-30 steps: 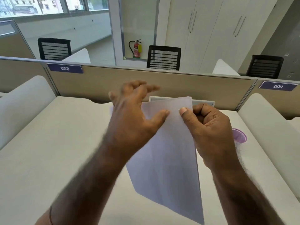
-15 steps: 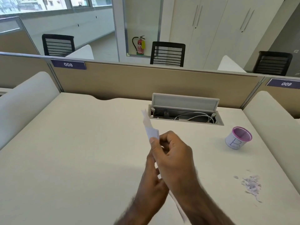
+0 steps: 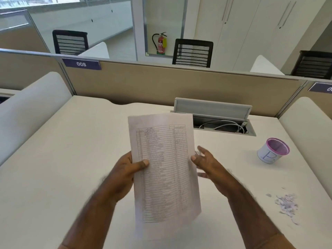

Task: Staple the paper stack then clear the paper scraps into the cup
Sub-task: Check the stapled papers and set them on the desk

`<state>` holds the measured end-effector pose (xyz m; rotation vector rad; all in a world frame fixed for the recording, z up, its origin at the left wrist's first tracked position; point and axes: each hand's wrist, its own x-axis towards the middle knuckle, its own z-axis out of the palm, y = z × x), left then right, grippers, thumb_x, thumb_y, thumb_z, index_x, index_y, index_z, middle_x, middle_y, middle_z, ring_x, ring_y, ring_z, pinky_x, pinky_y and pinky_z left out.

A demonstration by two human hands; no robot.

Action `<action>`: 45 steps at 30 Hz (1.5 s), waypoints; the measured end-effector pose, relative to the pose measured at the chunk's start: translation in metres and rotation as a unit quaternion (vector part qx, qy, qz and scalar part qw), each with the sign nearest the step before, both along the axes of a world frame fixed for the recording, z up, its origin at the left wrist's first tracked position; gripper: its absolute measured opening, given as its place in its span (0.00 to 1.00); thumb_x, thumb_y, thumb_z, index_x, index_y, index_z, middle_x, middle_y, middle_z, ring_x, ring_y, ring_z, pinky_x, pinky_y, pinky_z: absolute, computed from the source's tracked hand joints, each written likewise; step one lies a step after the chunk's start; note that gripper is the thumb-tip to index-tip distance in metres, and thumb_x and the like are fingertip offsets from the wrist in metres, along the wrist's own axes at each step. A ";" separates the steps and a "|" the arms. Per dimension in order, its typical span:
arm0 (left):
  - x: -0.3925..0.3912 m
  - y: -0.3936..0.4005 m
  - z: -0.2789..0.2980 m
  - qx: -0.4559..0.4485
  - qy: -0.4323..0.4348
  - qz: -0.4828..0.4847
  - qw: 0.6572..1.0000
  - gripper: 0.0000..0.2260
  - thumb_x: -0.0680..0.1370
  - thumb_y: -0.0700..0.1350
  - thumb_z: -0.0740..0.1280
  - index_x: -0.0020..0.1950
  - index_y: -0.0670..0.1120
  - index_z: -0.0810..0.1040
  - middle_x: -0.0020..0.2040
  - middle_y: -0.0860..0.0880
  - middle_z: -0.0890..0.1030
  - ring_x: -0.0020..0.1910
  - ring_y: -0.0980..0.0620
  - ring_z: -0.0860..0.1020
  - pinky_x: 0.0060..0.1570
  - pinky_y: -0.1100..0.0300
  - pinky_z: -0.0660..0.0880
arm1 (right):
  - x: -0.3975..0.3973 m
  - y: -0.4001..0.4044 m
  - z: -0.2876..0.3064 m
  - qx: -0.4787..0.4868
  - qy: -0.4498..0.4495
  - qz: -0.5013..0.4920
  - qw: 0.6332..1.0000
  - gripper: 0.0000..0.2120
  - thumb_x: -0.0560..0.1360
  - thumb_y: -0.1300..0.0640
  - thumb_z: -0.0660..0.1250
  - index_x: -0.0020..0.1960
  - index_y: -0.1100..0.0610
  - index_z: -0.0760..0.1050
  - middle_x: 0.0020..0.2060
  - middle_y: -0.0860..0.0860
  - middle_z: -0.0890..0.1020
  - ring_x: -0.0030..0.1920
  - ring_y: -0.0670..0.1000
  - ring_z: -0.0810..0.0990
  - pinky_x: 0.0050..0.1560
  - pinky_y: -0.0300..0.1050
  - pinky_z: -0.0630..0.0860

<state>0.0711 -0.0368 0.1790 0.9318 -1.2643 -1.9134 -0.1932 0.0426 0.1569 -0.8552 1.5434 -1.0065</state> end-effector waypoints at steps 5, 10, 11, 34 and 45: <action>0.012 -0.029 -0.007 0.028 -0.029 0.020 0.999 0.15 0.78 0.33 0.66 0.65 0.38 0.77 0.59 0.38 0.84 0.58 0.39 0.83 0.55 0.47 0.82 | 0.007 0.002 -0.022 0.001 -0.111 0.037 0.993 0.17 0.75 0.53 0.69 0.62 0.55 0.77 0.57 0.55 0.84 0.53 0.54 0.83 0.59 0.55 0.76; 0.015 -0.047 -0.028 0.074 -0.061 0.092 0.991 0.09 0.79 0.34 0.65 0.57 0.41 0.80 0.52 0.42 0.87 0.48 0.43 0.87 0.45 0.50 0.84 | 0.021 -0.015 -0.033 -0.004 -0.027 -0.055 0.998 0.08 0.76 0.57 0.69 0.53 0.57 0.81 0.46 0.53 0.87 0.45 0.54 0.85 0.42 0.47 0.81; 0.016 -0.051 -0.034 0.095 -0.067 0.115 0.987 0.07 0.80 0.35 0.65 0.56 0.41 0.80 0.51 0.42 0.87 0.47 0.43 0.87 0.44 0.50 0.84 | 0.025 -0.019 -0.036 -0.002 -0.013 -0.068 0.998 0.08 0.76 0.57 0.69 0.53 0.57 0.82 0.45 0.52 0.88 0.45 0.54 0.86 0.43 0.48 0.82; 0.030 -0.201 -0.143 0.081 -0.272 0.197 0.938 0.04 0.77 0.35 0.70 0.49 0.41 0.83 0.42 0.46 0.83 0.33 0.54 0.81 0.24 0.69 0.76 | 0.069 -0.157 -0.147 0.057 0.119 -0.130 0.983 0.03 0.70 0.55 0.73 0.38 0.51 0.80 0.41 0.51 0.87 0.44 0.55 0.85 0.49 0.56 0.82; 0.027 -0.217 -0.172 0.020 -0.338 0.213 0.916 0.15 0.72 0.40 0.75 0.58 0.41 0.84 0.55 0.43 0.85 0.55 0.44 0.83 0.61 0.46 0.79 | 0.068 -0.164 -0.158 0.065 0.235 -0.094 0.965 0.13 0.70 0.50 0.73 0.52 0.54 0.80 0.47 0.49 0.86 0.47 0.52 0.83 0.51 0.50 0.81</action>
